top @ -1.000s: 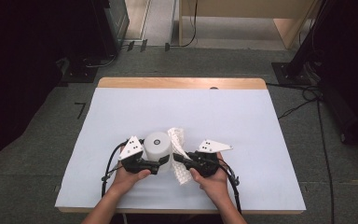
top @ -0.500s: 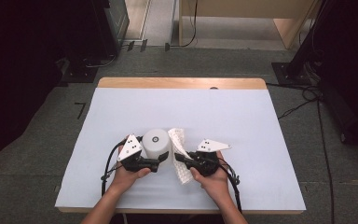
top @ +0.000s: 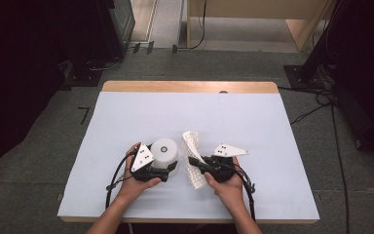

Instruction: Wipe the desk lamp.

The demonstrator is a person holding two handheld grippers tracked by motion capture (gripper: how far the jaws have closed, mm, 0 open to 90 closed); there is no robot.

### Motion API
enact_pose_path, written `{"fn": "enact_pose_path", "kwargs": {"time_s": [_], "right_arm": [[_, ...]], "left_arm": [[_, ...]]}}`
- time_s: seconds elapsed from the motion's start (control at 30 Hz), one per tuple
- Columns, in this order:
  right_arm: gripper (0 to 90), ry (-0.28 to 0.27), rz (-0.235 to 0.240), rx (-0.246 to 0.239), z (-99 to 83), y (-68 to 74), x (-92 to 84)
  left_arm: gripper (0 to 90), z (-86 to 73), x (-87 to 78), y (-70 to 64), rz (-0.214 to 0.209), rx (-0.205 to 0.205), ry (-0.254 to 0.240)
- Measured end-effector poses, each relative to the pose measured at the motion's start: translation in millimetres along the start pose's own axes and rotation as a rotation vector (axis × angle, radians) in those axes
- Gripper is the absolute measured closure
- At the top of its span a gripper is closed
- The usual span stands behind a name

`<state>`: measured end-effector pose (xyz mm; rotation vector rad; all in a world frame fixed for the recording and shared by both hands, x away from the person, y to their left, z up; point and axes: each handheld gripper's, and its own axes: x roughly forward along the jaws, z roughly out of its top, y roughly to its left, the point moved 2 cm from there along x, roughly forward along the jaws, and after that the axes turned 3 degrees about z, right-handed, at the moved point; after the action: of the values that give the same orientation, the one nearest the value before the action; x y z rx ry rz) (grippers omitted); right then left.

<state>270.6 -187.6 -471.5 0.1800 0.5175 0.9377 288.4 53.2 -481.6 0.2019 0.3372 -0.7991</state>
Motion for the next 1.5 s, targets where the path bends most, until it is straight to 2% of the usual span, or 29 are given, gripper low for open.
{"fn": "enact_pose_path", "kwargs": {"time_s": [0.07, 0.1, 0.13, 0.2, 0.23, 0.27, 0.3, 0.37, 0.4, 0.5, 0.63, 0.73, 0.8, 0.87, 0.93, 1.03, 1.27, 1.5], "right_arm": [[79.8, -0.001, -0.005, 0.005, -0.3, -1.1, -0.6], [79.8, -0.001, -0.008, 0.004, -0.5, -1.9, -1.1], [79.7, -0.003, -0.008, 0.005, -0.5, -2.1, -1.2], [79.7, -0.004, -0.008, 0.004, -0.2, -2.9, -2.4], [79.7, -0.004, -0.008, 0.004, -0.2, -2.9, -2.4], [79.7, -0.005, -0.010, 0.005, 0.0, -3.1, -2.8], [79.7, -0.005, -0.009, 0.006, -0.1, -3.4, -2.9], [79.7, -0.003, -0.011, 0.006, -0.5, -3.7, -2.8], [79.7, -0.002, -0.011, 0.007, -0.7, -3.5, -2.5], [79.7, 0.012, -0.006, 0.002, -2.8, -1.5, 0.7], [79.7, 0.025, -0.007, 0.001, -4.4, -1.0, 3.3], [79.6, 0.031, -0.004, -0.004, -5.7, -0.7, 5.4], [79.7, 0.038, -0.003, -0.003, -6.5, 0.5, 6.6], [79.7, 0.040, 0.003, -0.007, -7.2, 1.0, 8.3], [79.7, 0.045, 0.008, -0.004, -9.3, 2.4, 11.3], [79.7, 0.060, 0.020, -0.010, -12.0, 7.2, 17.1], [79.8, 0.037, 0.036, -0.026, -6.3, 17.7, 16.3], [79.9, -0.028, 0.047, -0.049, 8.6, 21.2, 1.9]], "left_arm": [[7.8, 0.3, -1.2, -2.2, 0.035, -0.010, 0.001], [5.1, 0.9, -1.7, -2.7, 0.040, -0.016, 0.003], [2.7, 2.6, -3.7, -3.6, 0.048, -0.042, -0.001], [1.6, 5.7, -8.1, -6.7, 0.092, -0.095, -0.017], [1.6, 5.7, -8.1, -6.7, 0.092, -0.095, -0.017], [1.6, 6.7, -8.7, -9.9, 0.117, -0.108, -0.015], [1.6, 8.0, -8.0, -15.8, 0.170, -0.102, -0.003], [1.6, 8.8, -5.2, -21.2, 0.202, -0.093, 0.013], [1.8, 8.7, -1.9, -23.9, 0.233, -0.084, 0.039], [8.1, 7.5, 1.0, -24.4, 0.250, -0.083, 0.048], [8.6, 7.4, -1.1, -21.1, 0.219, -0.079, 0.043], [8.9, 7.3, -3.2, -13.3, 0.187, -0.097, 0.034], [8.9, 9.3, -6.9, -8.3, 0.139, -0.122, 0.009], [9.0, 14.7, -13.8, -3.7, 0.078, -0.134, -0.045], [9.0, 20.1, -18.9, -0.7, 0.026, -0.146, -0.074], [9.0, 23.1, -21.8, 2.9, -0.030, -0.165, -0.094], [9.1, 20.7, -17.8, 0.1, -0.062, -0.139, -0.067], [9.1, 17.2, -10.5, -8.1, -0.103, -0.099, -0.032]]}}
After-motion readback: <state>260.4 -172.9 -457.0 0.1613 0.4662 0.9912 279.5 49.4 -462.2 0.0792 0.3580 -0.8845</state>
